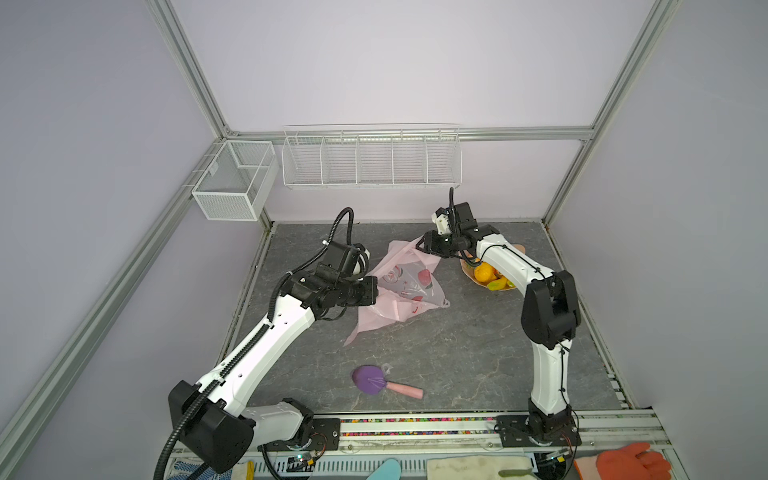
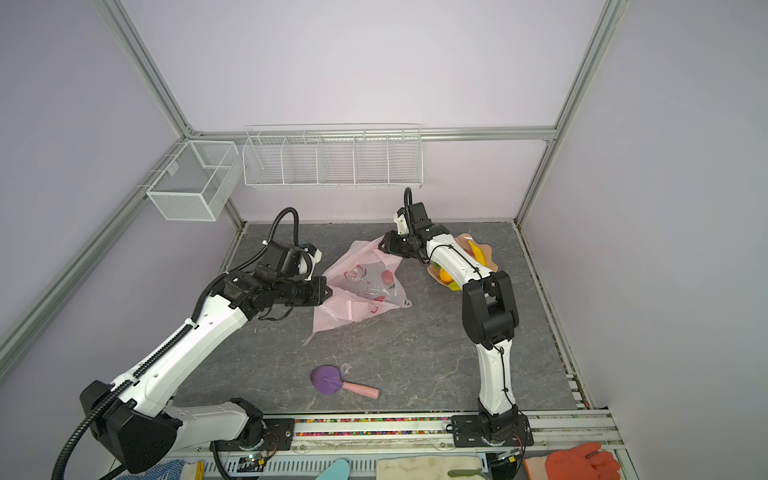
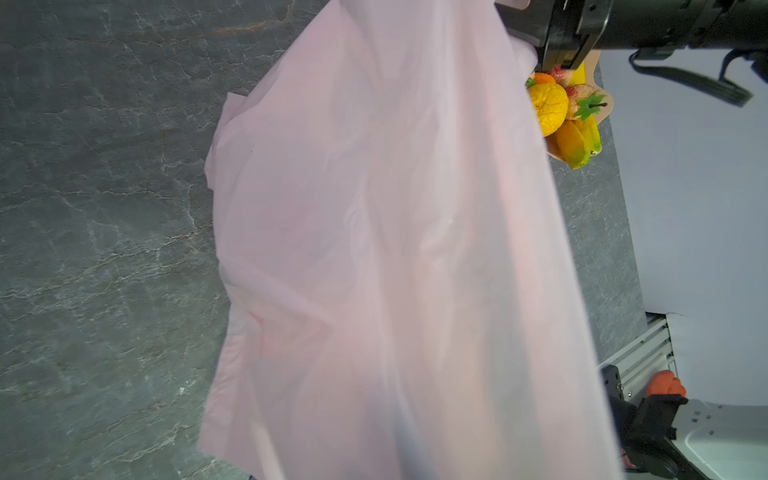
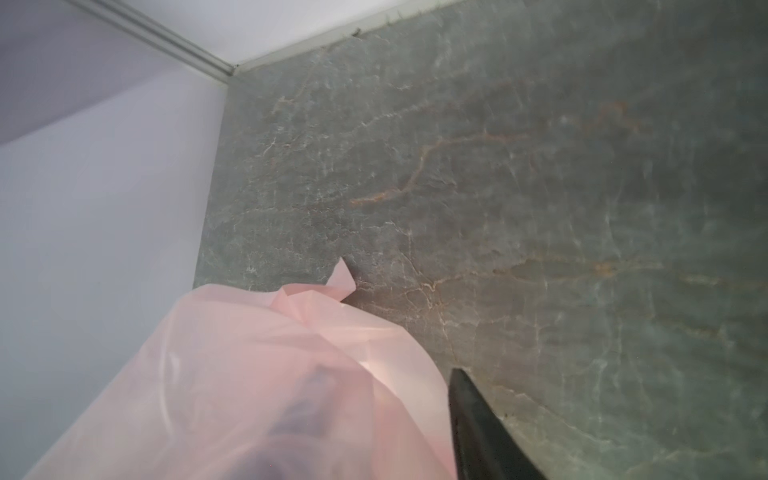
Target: Place the fruits into the plastic bag
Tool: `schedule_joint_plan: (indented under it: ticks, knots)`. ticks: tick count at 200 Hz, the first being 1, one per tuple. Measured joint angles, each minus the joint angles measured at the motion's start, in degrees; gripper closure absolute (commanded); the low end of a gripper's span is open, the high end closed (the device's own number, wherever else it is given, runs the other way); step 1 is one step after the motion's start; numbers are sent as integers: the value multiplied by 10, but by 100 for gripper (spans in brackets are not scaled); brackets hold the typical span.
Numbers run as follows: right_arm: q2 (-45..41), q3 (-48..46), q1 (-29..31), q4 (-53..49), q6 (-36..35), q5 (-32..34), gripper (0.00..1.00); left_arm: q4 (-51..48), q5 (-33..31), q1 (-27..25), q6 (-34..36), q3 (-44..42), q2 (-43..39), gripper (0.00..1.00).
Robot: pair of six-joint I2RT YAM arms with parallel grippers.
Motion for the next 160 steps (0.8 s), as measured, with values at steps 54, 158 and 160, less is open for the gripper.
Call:
schedule_joint_plan:
  ticks: [54,158,160]
  knots:
    - [-57,-9,-55,-29,-31,21,9,9,-7,0,-33,7,43,100]
    - [-129,-50,-145,-64,-72,-95,12,-38,-27,15,-43,82,85,100]
    - [-127,-48,-145,-67,-71,-100,12,-41,-27,15,-43,84,85,100]
